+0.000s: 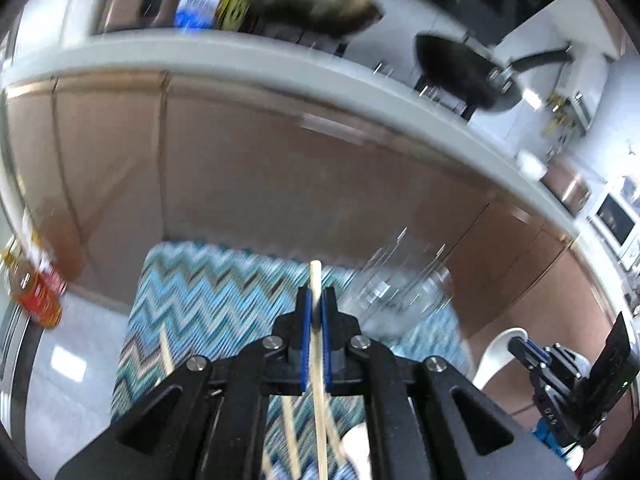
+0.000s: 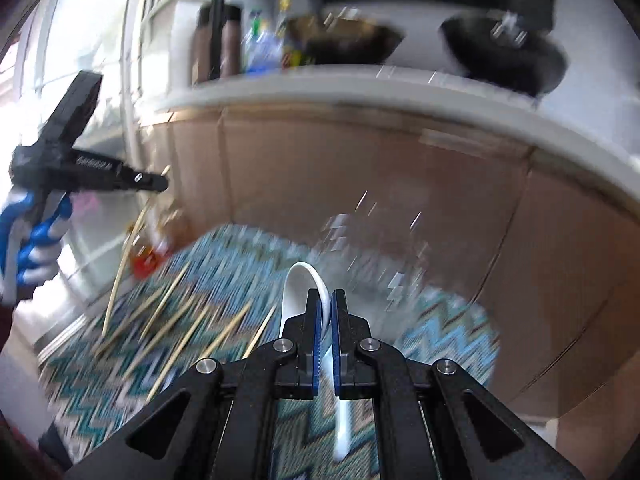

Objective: Organize utensils
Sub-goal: 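Lift the chopstick with the left gripper while the right gripper carries the spoon to the glass holder, then open the right gripper over the holder while the left gripper releases the chopstick into it, then grasp another chopstick with the left gripper while the right gripper grasps the pink spoon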

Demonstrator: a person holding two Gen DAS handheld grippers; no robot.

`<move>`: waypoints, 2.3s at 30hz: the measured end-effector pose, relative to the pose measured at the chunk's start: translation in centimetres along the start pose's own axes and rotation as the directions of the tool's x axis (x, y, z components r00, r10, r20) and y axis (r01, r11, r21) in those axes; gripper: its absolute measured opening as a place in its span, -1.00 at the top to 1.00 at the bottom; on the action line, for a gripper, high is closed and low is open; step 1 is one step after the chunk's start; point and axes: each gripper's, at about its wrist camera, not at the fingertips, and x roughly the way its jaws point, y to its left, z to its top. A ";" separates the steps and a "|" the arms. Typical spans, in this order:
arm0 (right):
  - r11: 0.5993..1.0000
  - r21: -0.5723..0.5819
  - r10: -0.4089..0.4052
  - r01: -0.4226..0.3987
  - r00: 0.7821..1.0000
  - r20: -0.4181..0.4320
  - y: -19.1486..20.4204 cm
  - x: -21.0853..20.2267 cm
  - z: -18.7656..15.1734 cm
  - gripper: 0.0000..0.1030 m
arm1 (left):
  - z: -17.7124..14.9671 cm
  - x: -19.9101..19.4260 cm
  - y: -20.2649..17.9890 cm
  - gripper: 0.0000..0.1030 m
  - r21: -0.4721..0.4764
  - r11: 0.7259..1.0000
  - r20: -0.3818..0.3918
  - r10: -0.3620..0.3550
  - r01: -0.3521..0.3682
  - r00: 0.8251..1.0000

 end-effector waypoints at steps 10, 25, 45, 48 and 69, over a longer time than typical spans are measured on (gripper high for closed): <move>0.974 0.064 -0.225 0.216 0.949 0.222 -3.2 2.8 6.4 0.91 | 6.7 3.2 -7.3 0.92 -0.018 0.998 0.309 -0.048 0.057 0.950; 0.942 0.113 -0.333 0.316 0.920 0.204 -6.2 13.1 2.8 0.91 | 3.1 17.4 -8.7 0.92 -0.012 0.993 0.404 0.113 -0.119 0.908; 0.945 0.132 -0.321 0.299 0.923 0.213 -4.8 5.7 1.6 0.59 | 0.9 2.9 -8.6 0.47 0.140 0.971 0.535 0.091 -0.194 0.840; 0.949 0.137 -0.309 0.283 0.921 0.239 -3.8 1.6 1.8 0.47 | 0.7 -2.2 -8.4 0.37 0.164 0.958 0.552 0.108 -0.234 0.827; 0.984 0.147 -0.145 0.104 0.940 0.308 2.3 -15.5 -1.8 0.24 | -6.1 -20.3 1.9 -0.05 0.125 0.962 0.340 0.187 -0.241 0.922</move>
